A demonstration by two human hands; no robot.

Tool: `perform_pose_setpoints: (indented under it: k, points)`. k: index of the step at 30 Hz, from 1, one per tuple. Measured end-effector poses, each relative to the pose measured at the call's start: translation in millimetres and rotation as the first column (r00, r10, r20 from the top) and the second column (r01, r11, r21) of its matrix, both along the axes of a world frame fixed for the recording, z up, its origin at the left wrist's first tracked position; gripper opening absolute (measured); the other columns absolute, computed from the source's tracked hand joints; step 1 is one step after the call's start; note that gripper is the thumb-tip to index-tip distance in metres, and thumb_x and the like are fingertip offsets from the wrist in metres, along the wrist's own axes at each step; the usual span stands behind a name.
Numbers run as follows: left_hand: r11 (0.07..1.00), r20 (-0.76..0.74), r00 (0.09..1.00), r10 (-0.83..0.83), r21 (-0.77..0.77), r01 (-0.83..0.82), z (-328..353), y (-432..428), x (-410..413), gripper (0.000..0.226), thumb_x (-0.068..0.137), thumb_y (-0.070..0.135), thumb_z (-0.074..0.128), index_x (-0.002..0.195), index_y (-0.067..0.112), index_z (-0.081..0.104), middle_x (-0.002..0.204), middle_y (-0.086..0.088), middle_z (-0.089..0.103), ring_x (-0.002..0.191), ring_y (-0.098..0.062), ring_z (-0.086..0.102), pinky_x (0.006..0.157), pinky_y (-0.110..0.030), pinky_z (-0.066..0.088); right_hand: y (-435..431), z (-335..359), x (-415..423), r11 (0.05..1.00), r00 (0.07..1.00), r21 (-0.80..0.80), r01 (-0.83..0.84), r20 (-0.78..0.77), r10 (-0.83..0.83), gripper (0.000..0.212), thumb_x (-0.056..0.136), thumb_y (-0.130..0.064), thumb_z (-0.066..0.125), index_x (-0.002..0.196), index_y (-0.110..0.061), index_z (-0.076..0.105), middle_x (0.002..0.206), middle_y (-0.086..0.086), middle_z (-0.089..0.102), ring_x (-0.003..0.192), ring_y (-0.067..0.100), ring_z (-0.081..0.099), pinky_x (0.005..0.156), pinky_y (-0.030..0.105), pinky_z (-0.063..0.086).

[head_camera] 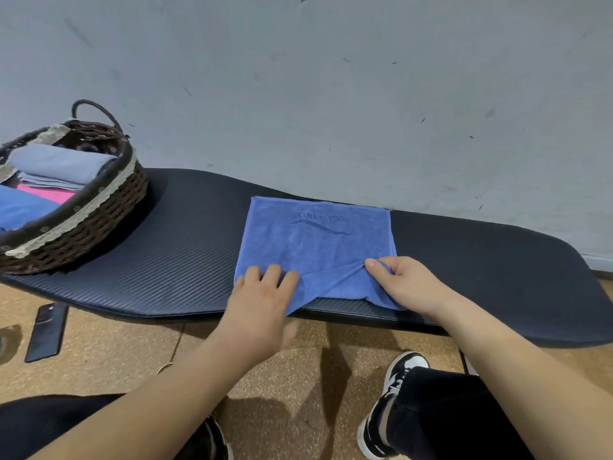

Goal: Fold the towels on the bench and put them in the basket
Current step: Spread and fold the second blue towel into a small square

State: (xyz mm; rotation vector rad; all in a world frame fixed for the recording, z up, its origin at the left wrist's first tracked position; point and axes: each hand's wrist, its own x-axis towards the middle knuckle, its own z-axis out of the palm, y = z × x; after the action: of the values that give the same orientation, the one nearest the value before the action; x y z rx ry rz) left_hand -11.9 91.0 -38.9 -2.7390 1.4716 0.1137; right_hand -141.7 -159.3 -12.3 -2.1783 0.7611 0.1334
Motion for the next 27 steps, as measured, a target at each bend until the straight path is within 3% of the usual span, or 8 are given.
perform_pose_setpoints:
  k: [4,7,9,13,18,23,25,27]
  points:
    - [1.0,-0.035,0.999,0.023,-0.005,-0.023,15,-7,2,0.047,0.092,0.035,0.048,0.137,0.023,0.042,0.115,0.002,0.055,0.096,-0.024,0.05,0.08,-0.036,0.049,-9,-8,12,0.998,0.998,-0.013,0.059,-0.021,-0.059,0.051,0.104,-0.05,0.049,0.068,-0.018,0.033,0.067,0.004,0.033,0.062,0.019,0.034,0.063,0.035,0.029]
    - [0.983,-0.203,0.977,0.066,-0.155,-0.098,29,0,24,0.019,0.088,0.031,0.042,0.097,0.023,0.057,0.084,0.004,0.059,0.078,-0.023,0.056,0.068,-0.039,0.051,-18,-12,18,0.998,0.997,0.008,0.068,-0.045,-0.067,0.053,0.102,-0.051,0.052,0.066,-0.019,0.032,0.067,0.005,0.032,0.062,0.02,0.033,0.063,0.035,0.028]
    - [0.939,-0.37,0.924,0.101,-0.272,-0.211,33,9,45,0.022,0.093,0.029,0.051,0.075,0.017,0.052,0.065,-0.002,0.053,0.065,-0.025,0.053,0.061,-0.04,0.046,-24,-11,21,0.995,0.996,0.07,0.072,-0.061,-0.067,0.054,0.1,-0.053,0.058,0.065,-0.016,0.04,0.065,0.005,0.034,0.061,0.019,0.034,0.062,0.033,0.029]
    - [0.89,-0.672,0.735,0.088,-0.279,-0.361,48,21,67,0.036,0.097,0.04,0.068,0.078,0.009,0.065,0.071,-0.014,0.06,0.059,-0.012,0.049,0.06,-0.033,0.041,-32,-1,20,0.998,0.993,0.067,-0.008,-0.12,0.016,0.057,0.094,-0.059,0.064,0.061,-0.018,0.042,0.06,0.0,0.035,0.056,0.016,0.034,0.058,0.03,0.029]
    - [0.864,-0.763,0.644,0.053,-0.288,-0.413,53,29,61,0.039,0.098,0.041,0.066,0.074,0.01,0.067,0.065,0.002,0.061,0.06,-0.006,0.05,0.06,-0.026,0.04,-41,12,2,0.988,0.977,0.13,-0.078,-0.186,0.102,0.058,0.087,-0.065,0.069,0.072,-0.011,0.054,0.067,0.001,0.048,0.064,0.016,0.045,0.066,0.034,0.037]
    - [0.888,-0.838,0.543,0.05,-0.211,-0.408,51,41,71,0.065,0.091,0.067,0.058,0.101,0.003,0.066,0.102,-0.024,0.071,0.091,-0.043,0.069,0.085,-0.058,0.06,-53,29,-20,0.923,0.969,0.376,-0.085,-0.186,0.165,0.008,0.098,-0.013,0.07,0.091,-0.01,0.072,0.077,0.002,0.068,0.07,0.017,0.064,0.068,0.031,0.054]
    - [0.888,-0.848,0.526,0.067,-0.19,-0.419,51,40,76,0.063,0.092,0.064,0.056,0.104,0.002,0.064,0.1,-0.024,0.071,0.088,-0.041,0.07,0.084,-0.063,0.058,-56,30,-20,0.91,0.989,0.414,-0.015,-0.128,0.074,0.008,0.098,-0.005,0.067,0.093,-0.006,0.073,0.075,0.004,0.07,0.066,0.015,0.065,0.062,0.028,0.054]
    - [0.861,-0.861,0.503,0.069,-0.204,-0.467,50,32,83,0.051,0.102,0.049,0.054,0.101,-0.002,0.06,0.087,-0.017,0.066,0.077,-0.028,0.063,0.073,-0.053,0.061,-58,28,-11,0.899,0.996,0.43,0.08,-0.01,-0.084,0.01,0.099,-0.008,0.067,0.097,-0.003,0.075,0.079,0.007,0.071,0.067,0.014,0.063,0.061,0.026,0.051]
